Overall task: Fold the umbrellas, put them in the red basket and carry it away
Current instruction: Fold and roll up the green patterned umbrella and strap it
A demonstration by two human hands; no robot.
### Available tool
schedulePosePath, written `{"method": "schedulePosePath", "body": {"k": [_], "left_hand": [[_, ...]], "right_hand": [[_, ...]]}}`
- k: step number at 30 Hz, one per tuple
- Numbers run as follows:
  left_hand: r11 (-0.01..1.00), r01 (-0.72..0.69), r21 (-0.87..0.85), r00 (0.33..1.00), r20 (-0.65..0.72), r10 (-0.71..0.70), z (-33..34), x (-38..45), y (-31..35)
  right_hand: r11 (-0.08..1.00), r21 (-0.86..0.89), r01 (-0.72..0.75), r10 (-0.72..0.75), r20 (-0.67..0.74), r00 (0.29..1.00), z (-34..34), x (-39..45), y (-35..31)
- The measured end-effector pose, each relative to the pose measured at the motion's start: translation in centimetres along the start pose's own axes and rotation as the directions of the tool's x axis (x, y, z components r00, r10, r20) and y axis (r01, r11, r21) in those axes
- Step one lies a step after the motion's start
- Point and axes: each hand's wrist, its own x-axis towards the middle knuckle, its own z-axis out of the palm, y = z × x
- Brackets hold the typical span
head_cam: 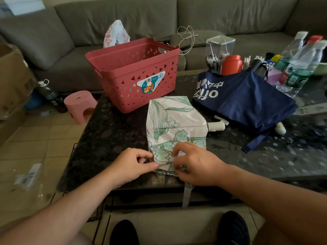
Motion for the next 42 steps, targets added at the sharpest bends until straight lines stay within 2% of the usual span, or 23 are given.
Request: {"method": "schedulePosePath", "body": {"k": [3, 8, 12, 15, 22, 26, 30, 32, 35, 38, 40, 42], "left_hand": [[0.999, 0.036, -0.005, 0.999, -0.012, -0.036, 0.1, -0.1, 0.2], [0.99, 0.04, 0.138, 0.998, 0.051, -0.048, 0.1, -0.4, 0.4], [0.995, 0.019, 0.095, 0.996, 0.09, -0.028, 0.1, -0.2, 0.3], [0.992, -0.026, 0.124, 0.995, 0.097, 0.014, 0.2, -0.4, 0.2], [0.993, 0.039, 0.111, 0.998, 0.053, -0.045, -0.5, -0.4, 0.2], [0.983, 0.049, 0.177, 0.994, 0.089, -0.065, -0.8, -0.5, 0.7], [0.981, 0.051, 0.185, 0.994, 0.088, -0.069, -0.7, -0.6, 1.1], [0.975, 0.088, 0.206, 0.994, 0.046, -0.099, -0.5, -0.5, 1.4], [0.95, 0.17, 0.261, 0.983, 0.026, -0.183, -0.5, -0.4, 2.0], [0.871, 0.169, 0.461, 0.977, 0.038, -0.21, -0.6, -0.5, 2.6], [0.837, 0.131, 0.531, 0.99, -0.018, -0.143, -0.6, -0.5, 2.8], [0.843, 0.001, 0.537, 0.978, -0.175, 0.11, -0.7, -0.1, 2.6]], "right_hand": [[1.0, -0.008, 0.011, -0.011, 0.01, 1.0, -0.1, -0.1, 0.1], [0.998, 0.063, -0.008, 0.004, 0.061, 0.998, -0.8, 0.2, 0.2], [0.996, 0.076, -0.044, 0.041, 0.04, 0.998, -0.8, 0.1, 0.0], [0.995, 0.077, -0.071, 0.07, 0.024, 0.997, -0.4, 0.0, 0.1], [0.993, 0.079, -0.089, 0.085, 0.056, 0.995, -0.7, 0.1, 0.0], [0.996, 0.037, -0.079, 0.076, 0.084, 0.994, -1.0, -0.1, -0.4], [0.996, -0.035, -0.08, 0.081, 0.029, 0.996, -1.5, 0.0, -0.6], [0.991, -0.1, -0.084, 0.1, 0.167, 0.981, -1.6, 0.2, -0.6], [0.967, -0.196, -0.159, 0.232, 0.44, 0.868, -1.2, -0.2, -0.4], [0.959, -0.228, -0.17, 0.266, 0.508, 0.819, -1.1, -0.4, -0.3], [0.962, -0.213, -0.173, 0.262, 0.518, 0.815, -1.1, -0.3, -0.2], [0.965, -0.111, -0.24, 0.262, 0.51, 0.819, -1.4, -0.1, 0.0]]}}
